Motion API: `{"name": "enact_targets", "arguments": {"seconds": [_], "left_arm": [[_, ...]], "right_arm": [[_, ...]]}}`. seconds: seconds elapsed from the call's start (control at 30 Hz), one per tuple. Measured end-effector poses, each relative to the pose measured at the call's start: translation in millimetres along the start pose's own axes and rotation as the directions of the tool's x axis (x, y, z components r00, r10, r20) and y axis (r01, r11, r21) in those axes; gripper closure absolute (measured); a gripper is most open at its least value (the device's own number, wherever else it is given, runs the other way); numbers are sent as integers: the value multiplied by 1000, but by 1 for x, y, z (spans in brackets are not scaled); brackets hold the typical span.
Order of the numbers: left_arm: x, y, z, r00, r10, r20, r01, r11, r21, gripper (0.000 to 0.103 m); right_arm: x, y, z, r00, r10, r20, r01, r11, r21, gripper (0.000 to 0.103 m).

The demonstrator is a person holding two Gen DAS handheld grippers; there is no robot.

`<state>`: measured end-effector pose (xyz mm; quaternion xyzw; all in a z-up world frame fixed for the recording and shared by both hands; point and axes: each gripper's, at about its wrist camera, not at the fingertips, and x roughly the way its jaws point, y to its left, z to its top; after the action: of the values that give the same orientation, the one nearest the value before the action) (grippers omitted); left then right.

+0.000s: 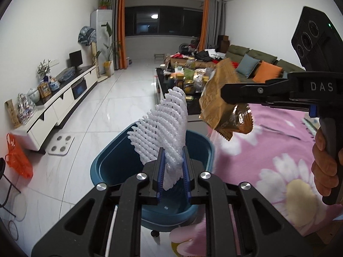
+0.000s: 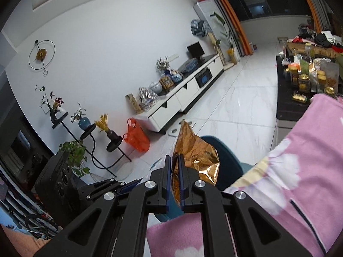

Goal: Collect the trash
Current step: 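Carry the foam netting and gold wrapper to the teal bin and release the netting, then return both tools to the table above the remaining trash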

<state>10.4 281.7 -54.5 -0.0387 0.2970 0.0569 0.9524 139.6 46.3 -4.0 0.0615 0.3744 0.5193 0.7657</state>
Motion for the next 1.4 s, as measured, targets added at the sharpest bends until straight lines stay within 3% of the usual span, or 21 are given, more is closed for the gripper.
{"name": "enact_targets", "arguments": {"seconds": [0.3,0.37,0.43,0.47,0.7,0.9,1.03,1.17,1.4], "left_arm": [[30,13,-13,997,9,-72,-13,998,-60,82],[33,17,-14,996,14,-85,-21,997,-71,74],[36,13,-14,996,22,-89,-28,997,-72,67],[37,13,-14,996,29,-89,-35,997,-71,60],[29,8,-10,997,49,-57,-55,994,-94,52],[-1,-5,-2,997,64,32,-62,996,-72,41],[-27,-32,5,995,21,99,-19,999,-26,38],[-47,-74,6,987,-77,142,70,996,48,38],[-64,-152,-2,948,-292,128,268,947,176,36]], "right_arm": [[40,-6,-2,996,-24,-84,27,999,44,94],[44,-9,-2,995,-30,-90,35,998,51,86],[46,-13,-3,995,-40,-94,46,997,59,71],[46,-14,-3,994,-42,-97,48,997,62,70],[33,-26,-7,996,-37,-84,44,996,78,66],[-11,-21,-14,998,-64,-14,65,998,25,55],[-51,-16,-23,994,-106,37,107,994,-26,47],[-98,-12,-42,975,-194,107,204,975,-90,42],[-176,-24,-80,920,-339,196,358,931,-74,39]]}}
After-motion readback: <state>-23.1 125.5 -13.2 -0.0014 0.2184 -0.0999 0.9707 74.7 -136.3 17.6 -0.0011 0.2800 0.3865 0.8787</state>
